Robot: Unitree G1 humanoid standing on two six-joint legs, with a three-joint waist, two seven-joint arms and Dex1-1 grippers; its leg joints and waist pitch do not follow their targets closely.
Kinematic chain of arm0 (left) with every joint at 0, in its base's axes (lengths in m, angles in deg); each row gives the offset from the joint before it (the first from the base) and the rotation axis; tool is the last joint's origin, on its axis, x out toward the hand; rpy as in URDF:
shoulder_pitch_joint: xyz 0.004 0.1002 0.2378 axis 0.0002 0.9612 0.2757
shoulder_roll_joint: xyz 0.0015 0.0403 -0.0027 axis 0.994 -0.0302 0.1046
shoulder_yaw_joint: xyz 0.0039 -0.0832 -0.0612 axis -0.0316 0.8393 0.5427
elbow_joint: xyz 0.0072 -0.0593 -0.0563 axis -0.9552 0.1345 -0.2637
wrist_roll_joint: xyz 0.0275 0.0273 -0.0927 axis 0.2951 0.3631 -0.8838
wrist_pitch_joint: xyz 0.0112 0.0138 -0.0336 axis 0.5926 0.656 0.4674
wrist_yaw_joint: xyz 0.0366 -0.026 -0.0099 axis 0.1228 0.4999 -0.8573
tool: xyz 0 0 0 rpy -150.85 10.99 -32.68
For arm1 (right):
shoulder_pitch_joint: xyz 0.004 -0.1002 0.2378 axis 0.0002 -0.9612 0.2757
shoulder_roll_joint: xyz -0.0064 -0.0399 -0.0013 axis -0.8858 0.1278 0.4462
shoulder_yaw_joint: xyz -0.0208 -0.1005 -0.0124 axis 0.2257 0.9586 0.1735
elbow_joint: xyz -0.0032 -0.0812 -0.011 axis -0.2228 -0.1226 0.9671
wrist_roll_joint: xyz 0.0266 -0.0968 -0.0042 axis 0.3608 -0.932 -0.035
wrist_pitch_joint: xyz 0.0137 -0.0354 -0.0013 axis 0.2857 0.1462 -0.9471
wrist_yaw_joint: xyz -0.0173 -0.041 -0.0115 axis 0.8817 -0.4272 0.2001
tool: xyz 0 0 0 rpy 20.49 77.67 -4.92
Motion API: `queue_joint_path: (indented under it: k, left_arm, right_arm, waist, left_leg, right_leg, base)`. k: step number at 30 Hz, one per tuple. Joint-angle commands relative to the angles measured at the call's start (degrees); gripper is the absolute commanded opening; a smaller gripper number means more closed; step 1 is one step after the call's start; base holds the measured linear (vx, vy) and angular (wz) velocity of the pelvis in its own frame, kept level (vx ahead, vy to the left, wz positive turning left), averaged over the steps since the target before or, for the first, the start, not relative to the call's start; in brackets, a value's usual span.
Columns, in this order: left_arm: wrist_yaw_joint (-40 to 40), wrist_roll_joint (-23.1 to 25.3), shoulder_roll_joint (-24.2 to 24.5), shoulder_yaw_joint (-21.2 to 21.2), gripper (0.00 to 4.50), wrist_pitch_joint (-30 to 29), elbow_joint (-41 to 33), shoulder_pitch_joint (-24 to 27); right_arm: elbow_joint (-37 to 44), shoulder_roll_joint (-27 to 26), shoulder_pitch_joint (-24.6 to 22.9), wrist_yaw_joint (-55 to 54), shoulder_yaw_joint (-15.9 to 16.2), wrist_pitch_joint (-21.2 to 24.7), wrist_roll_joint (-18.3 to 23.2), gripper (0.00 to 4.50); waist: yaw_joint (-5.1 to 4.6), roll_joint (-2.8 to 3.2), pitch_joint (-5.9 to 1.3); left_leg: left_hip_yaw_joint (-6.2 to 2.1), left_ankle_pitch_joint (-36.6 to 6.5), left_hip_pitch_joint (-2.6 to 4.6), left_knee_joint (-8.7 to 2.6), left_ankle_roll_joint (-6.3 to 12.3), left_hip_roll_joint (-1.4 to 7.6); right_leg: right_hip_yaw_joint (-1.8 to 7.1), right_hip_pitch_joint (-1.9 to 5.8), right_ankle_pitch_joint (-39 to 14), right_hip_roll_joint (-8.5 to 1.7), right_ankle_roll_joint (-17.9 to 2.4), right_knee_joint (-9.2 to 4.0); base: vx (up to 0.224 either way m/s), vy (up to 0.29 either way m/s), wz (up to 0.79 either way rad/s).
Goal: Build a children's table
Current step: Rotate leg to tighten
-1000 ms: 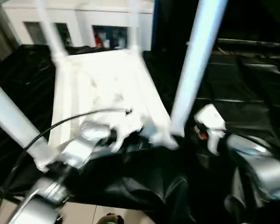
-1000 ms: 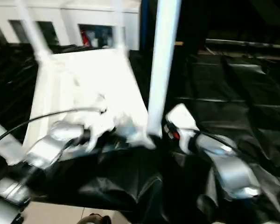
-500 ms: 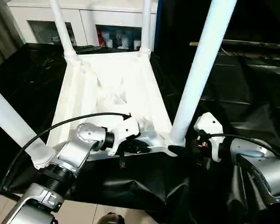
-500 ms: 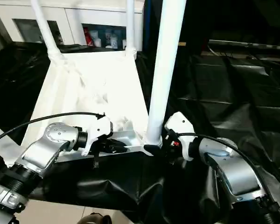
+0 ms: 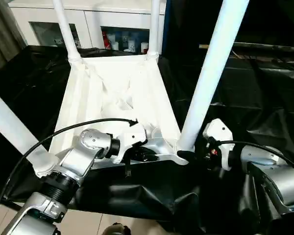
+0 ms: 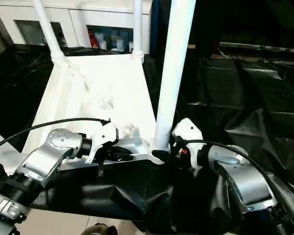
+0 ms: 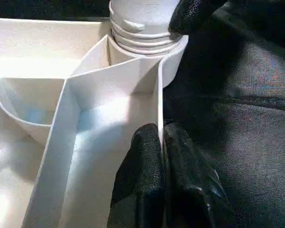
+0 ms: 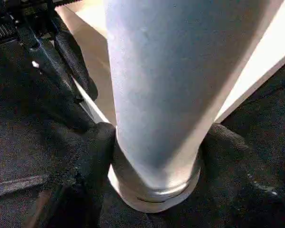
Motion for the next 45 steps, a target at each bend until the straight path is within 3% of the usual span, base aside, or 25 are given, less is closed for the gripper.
queue_joint_path:
  k: [1,5,8,10,12,14,15,16,17,21,23,28,32,33,38,40,42,43,45]
  left_arm:
    - [-1.08,-0.92,-0.52,-0.35,0.00,0.68,-2.40,-0.57]
    - [-0.26,-0.71,-0.79,-0.17,0.00,0.68,-1.93,-0.55]
    - [4.78,1.35,-2.61,0.31,0.00,0.80,1.34,-1.83]
    - [12.10,3.65,-5.61,1.17,0.00,0.71,6.25,-3.98]
    - [15.42,4.20,-7.40,1.67,0.00,0.39,8.62,-5.14]
    - [22.83,5.03,-12.29,2.47,0.00,-2.38,13.71,-8.14]
    - [22.83,5.03,-12.29,2.47,0.00,-2.38,13.71,-8.14]
    - [27.72,5.07,-15.61,3.24,0.00,-3.80,16.97,-10.04]
    - [30.31,5.26,-17.57,3.52,0.00,-4.12,19.02,-11.16]
    - [35.11,6.12,-21.62,3.90,0.00,-3.25,23.97,-14.03]
    - [35.48,6.76,-22.08,3.57,0.00,-1.89,25.34,-14.87]
    - [34.75,7.04,-21.72,3.52,0.00,-0.46,26.41,-15.26]
    - [33.43,6.86,-20.54,3.87,0.00,1.20,26.73,-14.97]
    - [32.18,6.58,-19.72,4.01,0.00,1.59,25.82,-14.31]
    - [29.16,6.20,-17.90,3.80,0.00,2.67,23.86,-12.95]
    - [24.23,5.92,-14.63,3.25,0.00,5.15,21.45,-11.22]
    - [22.54,5.74,-13.74,2.99,0.00,5.82,20.69,-10.72]
    - [18.35,4.97,-11.89,2.34,0.00,6.29,18.32,-9.42]
    - [14.74,4.38,-10.45,1.58,0.00,6.75,16.35,-8.39]
  right_arm:
    - [-0.98,-0.49,0.08,0.20,1.09,0.18,-0.16,2.56]
    - [-1.70,-1.72,0.01,-0.86,0.82,0.15,0.00,2.53]
    - [-3.94,-4.90,0.06,-5.30,-0.60,-0.22,-0.45,2.52]
    - [-7.43,-9.01,0.46,-11.69,-2.49,-1.14,-1.57,2.52]
    - [-9.53,-11.35,0.87,-15.92,-3.75,-1.22,-2.28,2.52]
    - [-15.12,-17.68,2.34,-27.71,-7.65,-0.62,-3.48,2.52]
    - [-15.12,-17.68,2.34,-27.71,-7.65,-0.62,-3.48,2.52]
    - [-18.27,-20.84,3.57,-33.59,-9.01,-1.74,-4.41,2.51]
    - [-19.79,-22.57,4.48,-36.87,-9.02,-2.57,-5.53,2.51]
    - [-22.19,-26.96,7.19,-39.76,-7.95,-4.95,-6.37,2.51]
    - [-21.64,-27.45,7.73,-39.21,-6.33,-6.22,-8.07,2.51]
    - [-21.22,-28.12,7.73,-38.15,-6.38,-8.04,-7.60,2.85]
    - [-19.23,-25.99,7.47,-34.50,-5.81,-8.29,-7.04,3.11]
    - [-17.10,-24.20,7.02,-31.58,-5.60,-7.47,-6.43,3.23]
    - [-13.26,-19.66,5.97,-25.71,-5.34,-5.83,-5.67,3.30]
    - [-8.10,-12.37,4.26,-18.69,-5.43,-3.84,-4.69,3.30]
    - [-6.85,-10.51,3.79,-16.95,-5.36,-3.27,-4.45,3.30]
    - [-3.97,-6.52,2.40,-12.67,-4.50,-1.90,-3.89,3.30]
    - [-1.72,-3.54,1.16,-9.31,-3.57,-1.32,-3.51,3.30]
  waist:
    - [-0.18,-0.59,-4.15]
    - [-0.25,-0.61,-4.15]
    - [-0.42,-0.53,-3.98]
    - [-0.71,-0.56,-3.70]
    - [-0.80,-0.74,-3.75]
    - [-1.52,-0.52,-3.37]
    - [-1.65,-0.67,-3.25]
    - [-1.76,-0.60,-3.40]
    - [-1.82,-0.06,-3.46]
    - [-1.89,-0.02,-3.58]
    - [-1.84,-0.15,-3.79]
    - [-2.21,-0.42,-3.97]
    - [-2.62,-0.50,-3.81]
    - [-2.62,-0.93,-3.72]
    - [-2.60,-0.90,-3.61]
    - [-2.17,-1.05,-3.59]
    - [-2.32,-1.04,-3.54]
    - [-2.20,-1.06,-3.50]
    - [-2.16,-1.07,-3.38]
  left_leg:
    - [-2.26,-6.52,1.97,-3.66,4.39,4.81]
    - [-2.24,-6.94,1.95,-3.62,4.27,4.79]
    - [-2.25,-8.67,2.02,-3.79,3.34,4.80]
    - [-2.17,-11.94,2.31,-3.99,1.45,4.66]
    - [-2.40,-13.68,2.29,-4.16,-0.15,4.60]
    - [-2.47,-17.42,2.75,-4.52,-2.21,4.48]
    - [-2.68,-18.90,2.89,-4.55,-2.94,4.38]
    - [-2.88,-19.92,2.91,-4.65,-3.51,4.43]
    - [-3.08,-20.05,2.88,-4.73,-3.80,4.40]
    - [-3.01,-20.03,2.82,-4.93,-3.69,4.30]
    - [-2.92,-18.26,2.51,-4.93,-2.57,4.34]
    - [-2.77,-15.09,1.84,-4.66,-0.23,4.12]
    - [-2.66,-14.16,1.85,-4.62,1.24,4.22]
    - [-2.63,-14.10,1.89,-4.62,1.64,4.26]
    - [-2.49,-13.57,1.93,-4.58,2.38,4.45]
    - [-2.59,-13.33,1.87,-4.56,2.73,4.63]
    - [-2.58,-12.76,1.72,-4.66,2.81,4.67]
    - [-2.57,-13.47,1.90,-4.65,2.85,4.64]
    - [-2.60,-14.01,1.79,-4.70,3.06,4.74]
  right_leg:
    - [2.58,2.12,-0.03,-4.98,-15.37,-3.14]
    - [2.57,2.10,-0.89,-4.97,-15.43,-3.21]
    - [2.56,1.91,-3.49,-4.94,-15.29,-3.54]
    - [2.65,1.58,-8.10,-4.92,-14.81,-4.16]
    - [2.66,1.82,-11.90,-5.18,-13.69,-4.45]
    - [2.70,1.08,-17.32,-5.08,-12.44,-5.10]
    - [2.58,1.10,-19.68,-5.14,-11.96,-5.37]
    - [2.62,1.31,-21.82,-5.40,-10.64,-5.65]
    - [2.63,1.19,-21.65,-5.36,-10.05,-5.68]
    - [2.66,1.20,-18.43,-5.09,-9.52,-5.90]
    - [2.71,1.57,-14.66,-5.03,-9.64,-5.55]
    - [2.63,2.06,-12.28,-5.17,-10.68,-5.39]
    - [2.58,1.96,-12.98,-5.01,-11.25,-5.55]
    - [2.56,2.02,-13.23,-4.92,-11.21,-5.47]
    - [2.69,1.78,-13.28,-4.95,-11.75,-5.45]
    - [2.78,2.11,-13.88,-5.14,-11.16,-5.53]
    - [2.77,2.00,-13.05,-5.04,-11.25,-5.34]
    - [2.69,1.98,-13.90,-5.00,-11.20,-5.46]
    - [2.80,1.97,-14.49,-5.14,-11.28,-5.43]
  base:
    - [0.000,0.000,0.00]
    - [0.000,0.000,0.00]
    - [0.000,0.000,0.00]
    - [0.000,0.000,0.00]
    - [0.000,0.000,0.00]
    - [0.000,0.000,0.00]
    - [0.000,0.000,0.00]
    - [0.000,0.000,0.00]
    - [0.000,0.000,0.00]
    - [0.000,0.000,0.00]
    - [0.000,0.000,0.00]
    - [0.000,0.000,0.00]
    - [0.000,0.000,0.00]
    - [0.000,0.000,0.00]
    - [0.000,0.000,0.00]
    - [0.000,0.000,0.00]
    - [0.000,0.000,0.00]
    - [0.000,0.000,0.00]
    - [0.000,0.000,0.00]
